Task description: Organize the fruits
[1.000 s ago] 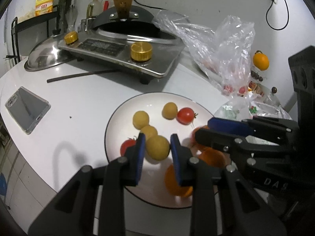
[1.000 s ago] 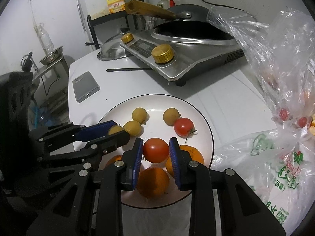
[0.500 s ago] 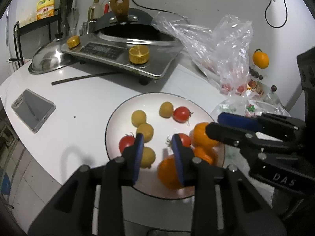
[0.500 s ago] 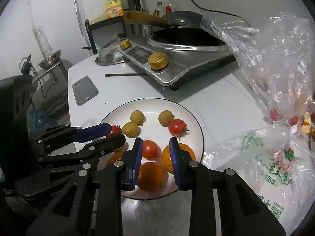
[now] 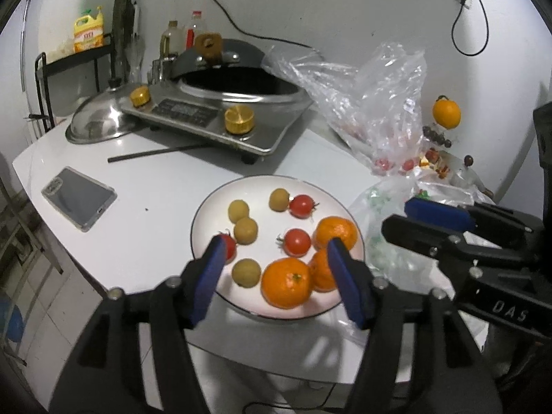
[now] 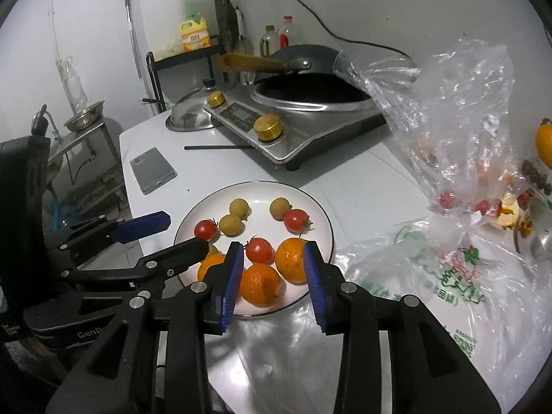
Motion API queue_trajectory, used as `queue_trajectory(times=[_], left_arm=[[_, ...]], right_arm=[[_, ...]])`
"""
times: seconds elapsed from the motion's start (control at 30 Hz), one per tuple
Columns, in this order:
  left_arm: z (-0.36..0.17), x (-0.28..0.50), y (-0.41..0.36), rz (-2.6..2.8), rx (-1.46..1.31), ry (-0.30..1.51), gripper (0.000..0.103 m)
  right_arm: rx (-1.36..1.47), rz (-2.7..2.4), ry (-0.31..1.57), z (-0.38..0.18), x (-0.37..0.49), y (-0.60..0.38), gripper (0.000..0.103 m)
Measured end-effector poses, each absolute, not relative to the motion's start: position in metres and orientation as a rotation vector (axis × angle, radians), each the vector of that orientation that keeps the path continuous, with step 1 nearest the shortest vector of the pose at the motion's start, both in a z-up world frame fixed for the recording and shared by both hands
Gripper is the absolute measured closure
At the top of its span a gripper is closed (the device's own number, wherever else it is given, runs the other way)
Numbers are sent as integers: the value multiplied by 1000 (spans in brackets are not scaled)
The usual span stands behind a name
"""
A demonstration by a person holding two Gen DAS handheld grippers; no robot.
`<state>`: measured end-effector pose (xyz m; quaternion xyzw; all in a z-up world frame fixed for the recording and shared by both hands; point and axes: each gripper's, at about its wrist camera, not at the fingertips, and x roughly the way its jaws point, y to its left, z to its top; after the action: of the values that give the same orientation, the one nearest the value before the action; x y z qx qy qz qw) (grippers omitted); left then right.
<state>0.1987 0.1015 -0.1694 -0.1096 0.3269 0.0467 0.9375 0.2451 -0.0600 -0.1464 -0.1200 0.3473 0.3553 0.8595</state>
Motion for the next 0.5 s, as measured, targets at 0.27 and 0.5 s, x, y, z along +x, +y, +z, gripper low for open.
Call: queue_trajectory(times=[0.27, 0.5], left_arm=[[-145, 174, 88, 108, -188, 598, 29], [-125, 150, 74, 96, -153, 546, 28]], right_arm=[[-239, 720, 671, -125, 219, -81, 58], [-231, 704, 615, -106, 196, -96, 58]])
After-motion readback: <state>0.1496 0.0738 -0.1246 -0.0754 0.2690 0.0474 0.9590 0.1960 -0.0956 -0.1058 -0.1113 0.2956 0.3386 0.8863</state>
